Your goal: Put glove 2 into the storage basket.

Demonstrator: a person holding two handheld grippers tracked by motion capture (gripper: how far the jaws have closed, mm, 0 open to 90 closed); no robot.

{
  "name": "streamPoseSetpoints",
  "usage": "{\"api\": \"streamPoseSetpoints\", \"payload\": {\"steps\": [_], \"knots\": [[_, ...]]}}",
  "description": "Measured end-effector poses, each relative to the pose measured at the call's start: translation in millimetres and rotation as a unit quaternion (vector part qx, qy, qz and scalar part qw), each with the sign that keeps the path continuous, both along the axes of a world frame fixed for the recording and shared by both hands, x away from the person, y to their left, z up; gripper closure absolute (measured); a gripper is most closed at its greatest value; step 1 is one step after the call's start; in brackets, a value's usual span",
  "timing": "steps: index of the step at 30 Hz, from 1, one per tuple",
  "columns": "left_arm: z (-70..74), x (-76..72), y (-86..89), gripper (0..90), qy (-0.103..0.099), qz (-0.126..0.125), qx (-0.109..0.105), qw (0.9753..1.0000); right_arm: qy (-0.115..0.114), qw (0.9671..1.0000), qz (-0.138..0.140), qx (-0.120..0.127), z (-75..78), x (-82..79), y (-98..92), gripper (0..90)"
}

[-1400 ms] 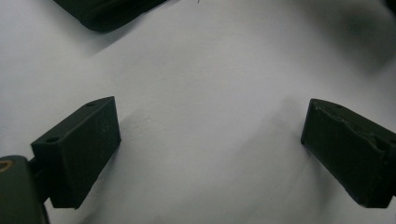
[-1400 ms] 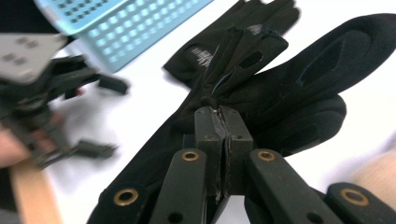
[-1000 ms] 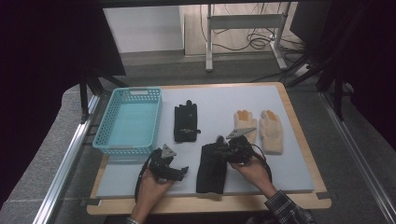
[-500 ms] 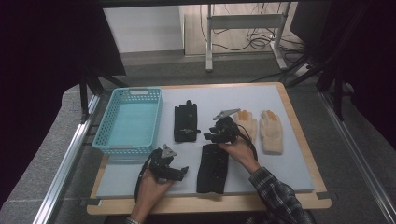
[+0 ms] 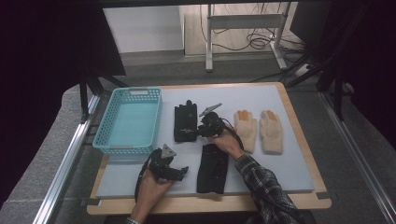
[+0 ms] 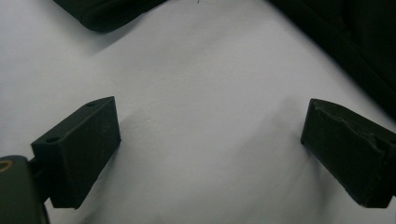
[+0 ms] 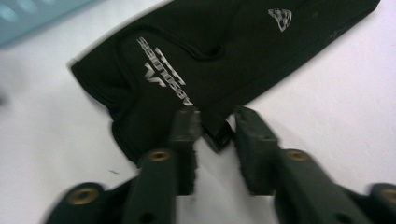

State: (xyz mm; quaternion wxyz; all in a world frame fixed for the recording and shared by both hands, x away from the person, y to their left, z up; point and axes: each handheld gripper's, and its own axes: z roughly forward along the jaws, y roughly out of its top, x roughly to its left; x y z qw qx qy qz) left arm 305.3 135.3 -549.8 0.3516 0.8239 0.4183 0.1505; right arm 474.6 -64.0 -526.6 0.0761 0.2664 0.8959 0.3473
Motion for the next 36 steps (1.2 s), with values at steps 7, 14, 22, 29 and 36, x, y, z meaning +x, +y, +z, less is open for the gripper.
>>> {"api": "streamPoseSetpoints", "payload": {"steps": [7, 14, 22, 29, 36], "knots": [[0.1, 0.1, 0.2, 4.9, 0.0, -0.001, 0.002, 1.0, 0.021, 0.9995, 0.026, -0.001, 9.2, -12.3, 3.8, 85.3], [0.4, 0.1, 0.5, 4.9, 0.001, -0.001, 0.004, 1.0, 0.002, 0.9991, 0.028, 0.03, 20.8, -19.5, 17.7, 64.7], [0.6, 0.1, 0.8, 4.9, 0.002, -0.003, 0.006, 1.0, -0.028, 0.9989, -0.028, 0.025, 9.9, 8.3, 44.5, 38.5], [0.6, 0.3, 0.9, 4.9, 0.002, -0.004, 0.006, 1.0, -0.007, 0.9995, -0.032, 0.003, -1.4, 18.1, 56.6, 57.1], [0.6, 0.4, 0.9, 4.9, 0.002, -0.004, 0.007, 1.0, 0.001, 0.999, -0.044, 0.004, -0.9, 15.6, 52.7, 85.7]]}}
